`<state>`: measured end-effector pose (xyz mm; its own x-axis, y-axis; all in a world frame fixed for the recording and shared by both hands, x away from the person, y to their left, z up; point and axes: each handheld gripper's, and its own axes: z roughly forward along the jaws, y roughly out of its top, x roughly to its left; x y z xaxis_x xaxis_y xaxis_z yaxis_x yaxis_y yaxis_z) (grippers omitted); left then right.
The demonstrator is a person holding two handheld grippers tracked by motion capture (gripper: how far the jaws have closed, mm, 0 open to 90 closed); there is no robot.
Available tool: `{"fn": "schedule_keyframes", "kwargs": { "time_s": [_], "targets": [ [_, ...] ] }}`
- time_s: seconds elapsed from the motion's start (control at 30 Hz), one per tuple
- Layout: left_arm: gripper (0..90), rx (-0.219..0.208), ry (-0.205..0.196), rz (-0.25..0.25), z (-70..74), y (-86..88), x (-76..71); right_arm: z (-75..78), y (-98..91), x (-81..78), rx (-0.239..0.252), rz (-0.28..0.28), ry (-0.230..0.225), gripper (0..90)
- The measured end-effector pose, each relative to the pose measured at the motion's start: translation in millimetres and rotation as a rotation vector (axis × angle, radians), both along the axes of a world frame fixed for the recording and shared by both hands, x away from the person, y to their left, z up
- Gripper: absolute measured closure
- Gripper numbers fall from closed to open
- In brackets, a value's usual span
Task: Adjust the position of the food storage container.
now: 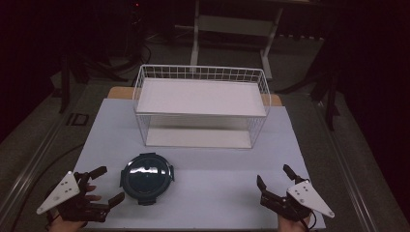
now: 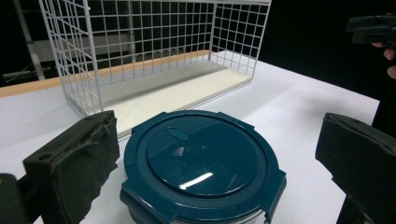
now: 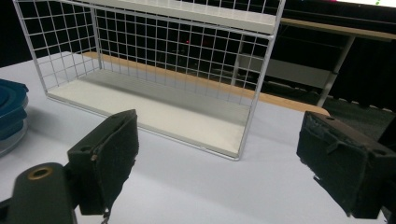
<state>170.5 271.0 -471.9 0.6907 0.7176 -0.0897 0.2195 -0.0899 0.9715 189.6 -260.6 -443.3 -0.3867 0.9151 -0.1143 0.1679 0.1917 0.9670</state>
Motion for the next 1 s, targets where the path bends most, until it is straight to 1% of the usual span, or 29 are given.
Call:
{"fn": "schedule_keyframes", "kwargs": {
  "time_s": [0.07,0.1,0.17,0.2,0.27,0.33,0.4,0.43,0.5,0.53,0.57,0.6,0.67,0.73,0.77,0.8,0.83,0.9,0.93,1.0],
  "targets": [
    [0.0,0.001,-0.003,-0.001,1.3,-0.2,-0.4,0.2,-0.1,-0.1,0.004,0.003,0.002,12.6],
    [0.0,-0.005,-0.007,-0.002,2.1,-0.3,-0.8,0.3,0.0,-0.1,0.005,0.003,0.003,12.6],
    [0.0,-0.006,-0.001,-0.017,4.7,-0.7,-0.8,0.6,0.5,0.0,0.006,0.010,0.004,12.6],
    [0.0,0.005,-0.009,-0.014,6.7,-1.5,-1.5,0.6,0.7,0.2,0.007,0.013,0.004,12.6],
    [0.0,0.013,-0.014,-0.014,9.1,-1.9,-1.8,0.6,1.1,0.4,0.007,0.016,0.006,12.5],
    [0.0,0.011,-0.003,-0.027,13.8,-1.1,-1.3,0.7,1.5,0.7,0.011,0.019,0.009,12.6],
    [0.0,-0.007,0.027,-0.049,20.4,1.7,0.5,0.9,1.8,0.6,0.011,0.017,0.010,12.5],
    [0.0,0.004,0.032,-0.049,23.6,3.0,0.9,1.2,1.7,0.6,0.014,0.019,0.009,12.6],
    [0.0,0.016,0.012,-0.028,28.7,6.5,0.1,1.6,2.0,0.1,0.017,0.021,0.009,12.6],
    [0.0,0.015,0.018,-0.037,30.1,8.4,0.8,1.9,2.4,-0.5,0.017,0.023,0.008,12.6],
    [0.0,0.024,0.026,-0.034,31.3,11.4,2.3,2.0,2.6,-0.6,0.021,0.029,0.008,12.5],
    [0.0,0.028,0.032,-0.032,31.3,13.2,3.3,1.8,2.8,-0.7,0.029,0.043,0.008,12.6],
    [1.3,0.035,0.056,-0.039,29.0,19.2,7.2,1.3,3.8,-0.3,0.024,0.046,0.010,12.5],
    [7.0,0.049,0.068,-0.033,23.8,26.4,11.1,0.6,5.2,0.1,0.024,0.053,0.014,12.6],
    [12.1,0.052,0.073,-0.030,21.7,28.9,12.5,0.5,6.2,0.0,0.022,0.054,0.016,12.5],
    [16.4,0.064,0.081,-0.026,18.9,32.0,14.5,0.5,6.6,0.0,0.020,0.056,0.016,12.5],
    [21.0,0.069,0.091,-0.034,15.8,34.8,16.5,0.5,7.0,0.0,0.017,0.058,0.015,12.6],
    [31.5,0.103,0.112,-0.027,8.4,39.4,21.2,0.4,7.1,0.5,0.019,0.065,0.019,12.6],
    [37.0,0.110,0.122,-0.027,5.8,40.5,22.9,-0.1,7.1,0.9,0.023,0.071,0.022,12.6],
    [45.8,0.149,0.148,-0.011,-0.7,42.3,27.2,-0.6,7.1,1.5,0.022,0.075,0.028,12.5]
  ]
}}
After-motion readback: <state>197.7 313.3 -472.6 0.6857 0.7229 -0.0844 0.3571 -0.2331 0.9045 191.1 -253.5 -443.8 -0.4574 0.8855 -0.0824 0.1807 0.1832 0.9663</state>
